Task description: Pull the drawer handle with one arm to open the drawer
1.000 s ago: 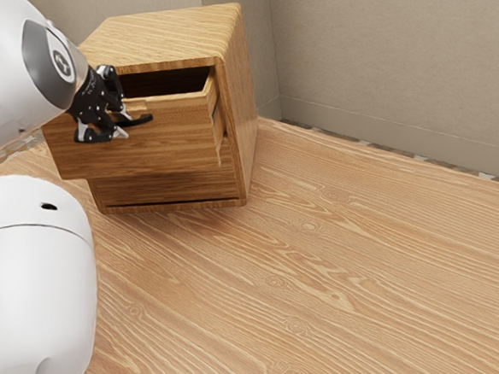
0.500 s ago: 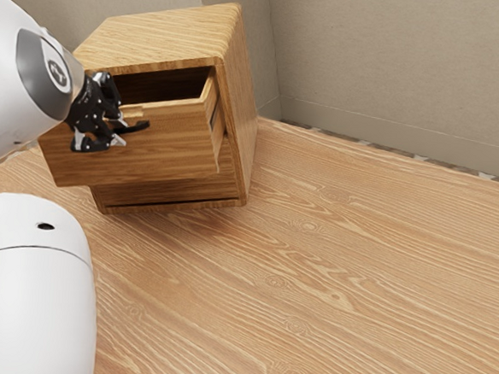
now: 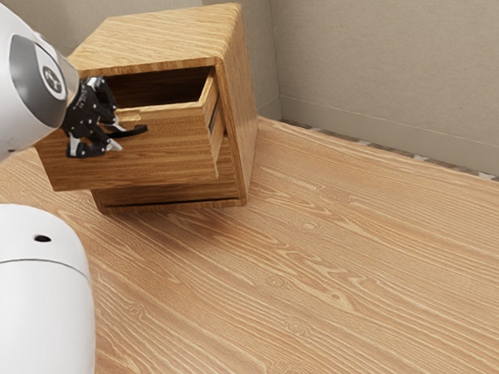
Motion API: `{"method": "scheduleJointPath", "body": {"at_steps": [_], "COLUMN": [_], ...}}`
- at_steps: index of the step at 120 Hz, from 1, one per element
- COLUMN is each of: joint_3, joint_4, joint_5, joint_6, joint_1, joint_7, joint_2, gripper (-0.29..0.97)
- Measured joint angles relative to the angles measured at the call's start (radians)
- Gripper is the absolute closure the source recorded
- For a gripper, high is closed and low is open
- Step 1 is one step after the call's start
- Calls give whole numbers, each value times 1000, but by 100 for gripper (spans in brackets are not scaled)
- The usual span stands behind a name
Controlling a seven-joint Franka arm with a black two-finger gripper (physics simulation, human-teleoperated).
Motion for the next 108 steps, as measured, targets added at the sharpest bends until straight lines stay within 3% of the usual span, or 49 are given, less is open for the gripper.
{"method": "scheduleJointPath", "body": {"at_steps": [108], "joint_3": [56], "joint_4": [-76], "joint_5": [30], "joint_6": [0], "joint_1": [-66], "joint_7": [-7], "joint_2": [-28], "gripper": [65]}}
